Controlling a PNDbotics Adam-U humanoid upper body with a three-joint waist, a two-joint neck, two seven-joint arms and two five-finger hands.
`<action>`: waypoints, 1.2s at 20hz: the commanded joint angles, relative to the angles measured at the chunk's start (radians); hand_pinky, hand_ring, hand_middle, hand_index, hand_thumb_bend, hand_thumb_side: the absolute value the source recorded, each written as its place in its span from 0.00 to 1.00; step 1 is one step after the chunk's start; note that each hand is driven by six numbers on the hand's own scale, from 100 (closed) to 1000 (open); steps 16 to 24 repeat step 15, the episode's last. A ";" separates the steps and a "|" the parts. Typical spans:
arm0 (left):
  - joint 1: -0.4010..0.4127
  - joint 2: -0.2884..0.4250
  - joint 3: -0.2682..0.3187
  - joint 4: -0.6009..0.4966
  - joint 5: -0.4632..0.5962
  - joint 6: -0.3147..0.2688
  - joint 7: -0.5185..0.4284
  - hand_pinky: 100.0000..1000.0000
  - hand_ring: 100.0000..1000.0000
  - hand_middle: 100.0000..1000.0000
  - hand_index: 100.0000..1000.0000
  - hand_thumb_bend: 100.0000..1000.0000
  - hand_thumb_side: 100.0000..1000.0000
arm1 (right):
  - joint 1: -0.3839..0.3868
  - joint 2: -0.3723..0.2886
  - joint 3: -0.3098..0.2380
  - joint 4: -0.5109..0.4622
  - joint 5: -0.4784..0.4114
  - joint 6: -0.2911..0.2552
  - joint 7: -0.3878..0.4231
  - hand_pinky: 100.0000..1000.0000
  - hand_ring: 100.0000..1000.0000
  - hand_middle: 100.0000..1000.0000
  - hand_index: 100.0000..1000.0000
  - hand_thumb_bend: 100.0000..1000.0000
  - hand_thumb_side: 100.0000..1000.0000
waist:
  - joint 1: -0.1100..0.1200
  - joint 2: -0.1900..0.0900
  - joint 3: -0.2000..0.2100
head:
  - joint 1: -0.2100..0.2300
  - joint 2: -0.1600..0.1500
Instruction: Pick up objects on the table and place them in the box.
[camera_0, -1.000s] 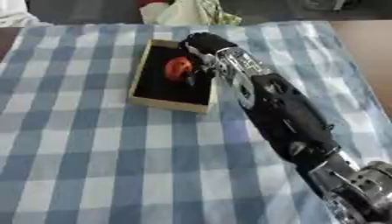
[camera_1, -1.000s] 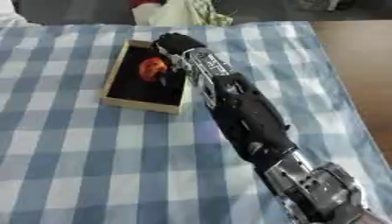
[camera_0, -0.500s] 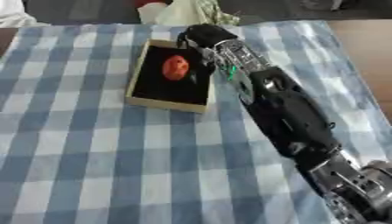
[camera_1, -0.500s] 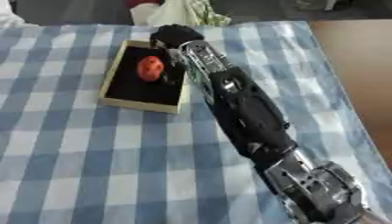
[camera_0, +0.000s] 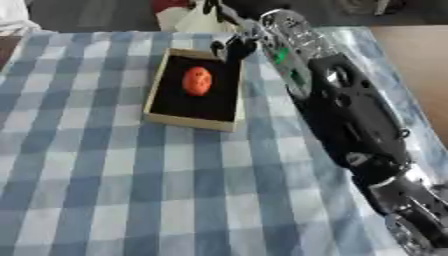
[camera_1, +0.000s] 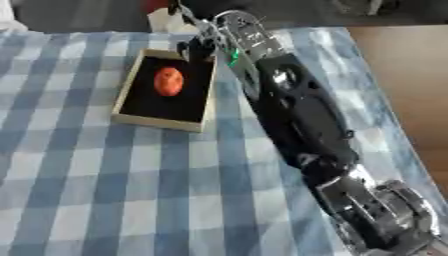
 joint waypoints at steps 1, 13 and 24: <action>-0.005 0.020 0.006 -0.014 -0.003 0.001 0.004 0.73 0.72 0.64 0.79 0.47 0.62 | -0.012 -0.070 -0.001 -0.124 -0.064 0.006 0.009 0.67 0.67 0.52 0.79 0.11 0.00 | 0.004 -0.026 -0.002 | 0.010 0.003; 0.002 0.029 0.018 -0.014 -0.014 -0.004 0.025 0.73 0.72 0.64 0.79 0.47 0.62 | 0.188 -0.365 -0.073 -0.657 -0.437 0.141 -0.150 0.63 0.65 0.50 0.77 0.00 0.35 | 0.006 -0.028 -0.023 | 0.041 0.011; 0.002 0.029 0.020 -0.014 -0.016 -0.005 0.028 0.73 0.72 0.64 0.79 0.46 0.62 | 0.242 -0.406 -0.095 -0.714 -0.500 0.161 -0.190 0.63 0.66 0.50 0.77 0.00 0.41 | 0.007 -0.028 -0.025 | 0.044 0.011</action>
